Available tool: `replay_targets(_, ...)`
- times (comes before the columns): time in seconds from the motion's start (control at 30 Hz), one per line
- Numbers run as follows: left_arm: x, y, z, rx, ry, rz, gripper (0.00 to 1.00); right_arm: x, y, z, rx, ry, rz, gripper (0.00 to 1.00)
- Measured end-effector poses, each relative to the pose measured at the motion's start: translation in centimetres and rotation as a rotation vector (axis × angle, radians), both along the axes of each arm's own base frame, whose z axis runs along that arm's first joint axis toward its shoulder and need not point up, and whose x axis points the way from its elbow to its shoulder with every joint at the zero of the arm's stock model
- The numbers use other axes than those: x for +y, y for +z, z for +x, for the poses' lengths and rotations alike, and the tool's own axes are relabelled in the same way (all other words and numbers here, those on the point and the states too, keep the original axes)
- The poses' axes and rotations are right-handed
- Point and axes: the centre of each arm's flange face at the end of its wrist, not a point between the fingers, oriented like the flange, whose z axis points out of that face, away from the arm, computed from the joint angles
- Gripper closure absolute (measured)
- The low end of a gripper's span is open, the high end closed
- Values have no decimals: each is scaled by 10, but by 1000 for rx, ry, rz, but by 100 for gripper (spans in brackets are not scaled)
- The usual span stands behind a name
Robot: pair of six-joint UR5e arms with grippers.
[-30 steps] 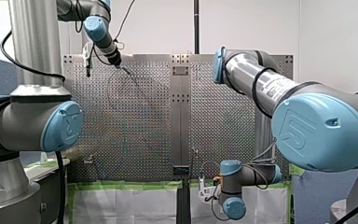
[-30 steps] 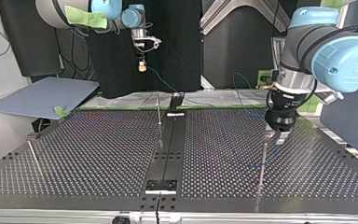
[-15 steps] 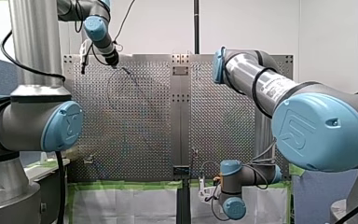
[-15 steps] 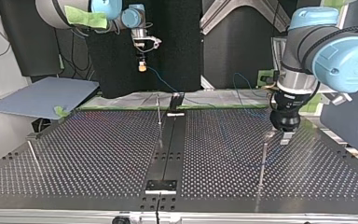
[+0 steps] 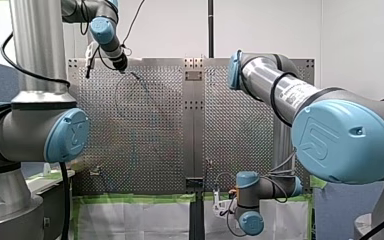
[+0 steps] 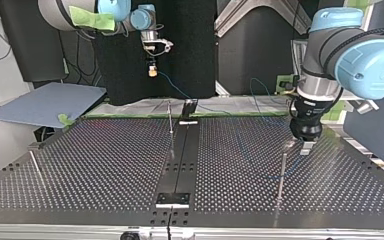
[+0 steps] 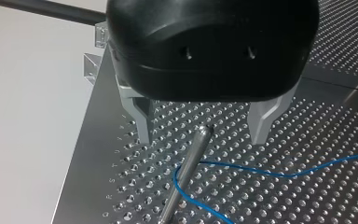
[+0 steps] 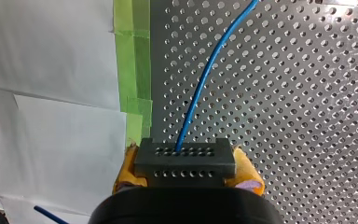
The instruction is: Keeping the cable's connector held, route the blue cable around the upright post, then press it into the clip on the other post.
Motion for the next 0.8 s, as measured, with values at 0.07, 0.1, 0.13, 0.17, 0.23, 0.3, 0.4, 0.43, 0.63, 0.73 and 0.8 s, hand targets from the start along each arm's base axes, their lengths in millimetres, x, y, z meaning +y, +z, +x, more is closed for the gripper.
replay_targets(0.07,-1,0,0,0,-2,7,0,0,0,0,0,0,0,100)
replay_targets(0.1,-1,0,0,0,-6,14,0,0,0,0,0,0,0,100)
replay_targets(0.13,-2,0,-1,1,-9,22,0,0,0,0,0,0,0,100)
replay_targets(0.17,-3,0,-1,1,-12,30,0,0,0,0,1,0,0,100)
replay_targets(0.23,-4,0,-1,1,-20,50,0,0,0,0,1,0,1,100)
replay_targets(0.3,-6,0,-2,0,-30,69,0,0,0,0,1,0,1,100)
replay_targets(0.4,-12,3,-2,-10,-54,92,0,0,0,0,1,0,0,100)
replay_targets(0.43,-14,4,-2,-15,-62,99,0,0,0,0,0,0,0,100)
replay_targets(0.63,-29,21,-2,-69,-120,140,0,0,0,0,-2,2,-3,100)
replay_targets(0.73,-36,29,0,-91,-135,146,0,0,0,0,-3,3,-3,100)
replay_targets(0.8,-40,29,2,-92,-143,148,0,0,0,1,-6,2,-3,100)
